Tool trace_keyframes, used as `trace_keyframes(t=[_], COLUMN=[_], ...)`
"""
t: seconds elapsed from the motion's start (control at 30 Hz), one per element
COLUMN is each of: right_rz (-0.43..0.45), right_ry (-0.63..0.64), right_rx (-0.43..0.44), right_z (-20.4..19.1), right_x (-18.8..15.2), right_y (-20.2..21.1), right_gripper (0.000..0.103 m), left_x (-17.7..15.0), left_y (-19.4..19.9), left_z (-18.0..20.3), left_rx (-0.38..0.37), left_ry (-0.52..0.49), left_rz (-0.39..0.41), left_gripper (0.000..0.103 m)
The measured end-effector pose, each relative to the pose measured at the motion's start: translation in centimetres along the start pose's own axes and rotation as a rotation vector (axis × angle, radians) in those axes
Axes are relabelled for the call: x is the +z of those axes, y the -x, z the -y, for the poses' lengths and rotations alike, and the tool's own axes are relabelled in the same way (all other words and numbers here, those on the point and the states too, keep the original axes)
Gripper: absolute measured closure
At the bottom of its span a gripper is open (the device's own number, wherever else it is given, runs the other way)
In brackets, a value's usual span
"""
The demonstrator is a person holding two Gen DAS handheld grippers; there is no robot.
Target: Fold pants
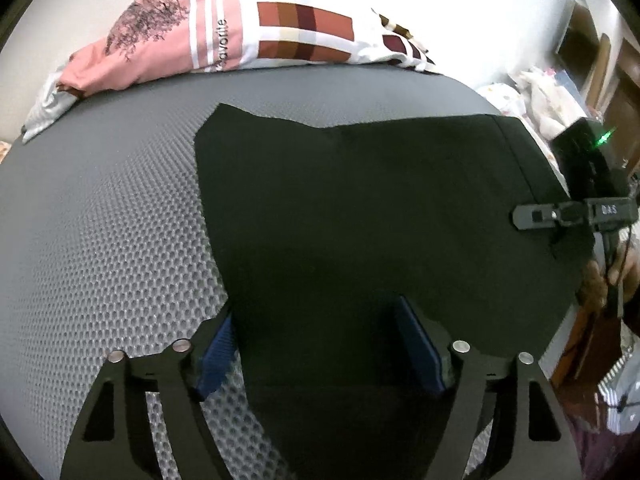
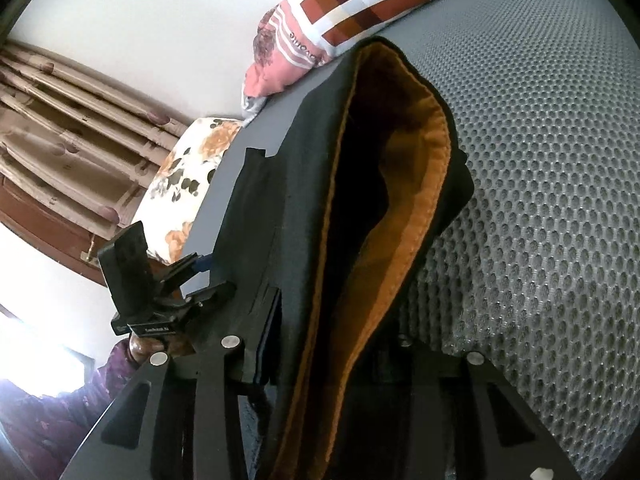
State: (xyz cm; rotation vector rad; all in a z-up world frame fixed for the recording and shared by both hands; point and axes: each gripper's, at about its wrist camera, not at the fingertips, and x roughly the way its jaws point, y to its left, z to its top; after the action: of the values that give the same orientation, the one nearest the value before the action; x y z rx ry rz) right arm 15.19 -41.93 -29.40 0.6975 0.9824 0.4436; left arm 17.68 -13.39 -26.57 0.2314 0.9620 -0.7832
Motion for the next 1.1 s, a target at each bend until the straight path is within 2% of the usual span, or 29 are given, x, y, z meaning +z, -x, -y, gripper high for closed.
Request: trace_keyframes(t=[0.1,0.2,0.37,0.53,1.1], right_rz=[0.01,0.019,0.03,0.039,0.053], right_ry=[0.001,-0.001,-0.005,0.005,0.004], right_rx=[-0.011,-0.018,-0.025,-0.043,-0.055], right_z=[-0.3,-0.7,-0.9,-1.3,-1.6], right_x=[-0.3,-0.5,-0.4,-0.5,-0.6], right_y=[-0.1,-0.4,-0.7,-0.8,-1.1], right_gripper=[0.072,0.072,0.072,0.072,0.072], left_x=[-0.2,-0.4,-0.7,-1.2,-1.4], left_y=[0.3,0.4,0.3,0.2,0.2], left_z=[0.6,0.8,0.8,-0.1,0.5], left_rx=[0.043,0.061,0.067,0.029,0.064], left_ry=[-0.013,-0.009,-0.015,0.011,0.004], left_rz=[0.038,0.057,0.082,0.114,0.131], left_gripper=[0.041,0.043,0.043,0.042,0.039])
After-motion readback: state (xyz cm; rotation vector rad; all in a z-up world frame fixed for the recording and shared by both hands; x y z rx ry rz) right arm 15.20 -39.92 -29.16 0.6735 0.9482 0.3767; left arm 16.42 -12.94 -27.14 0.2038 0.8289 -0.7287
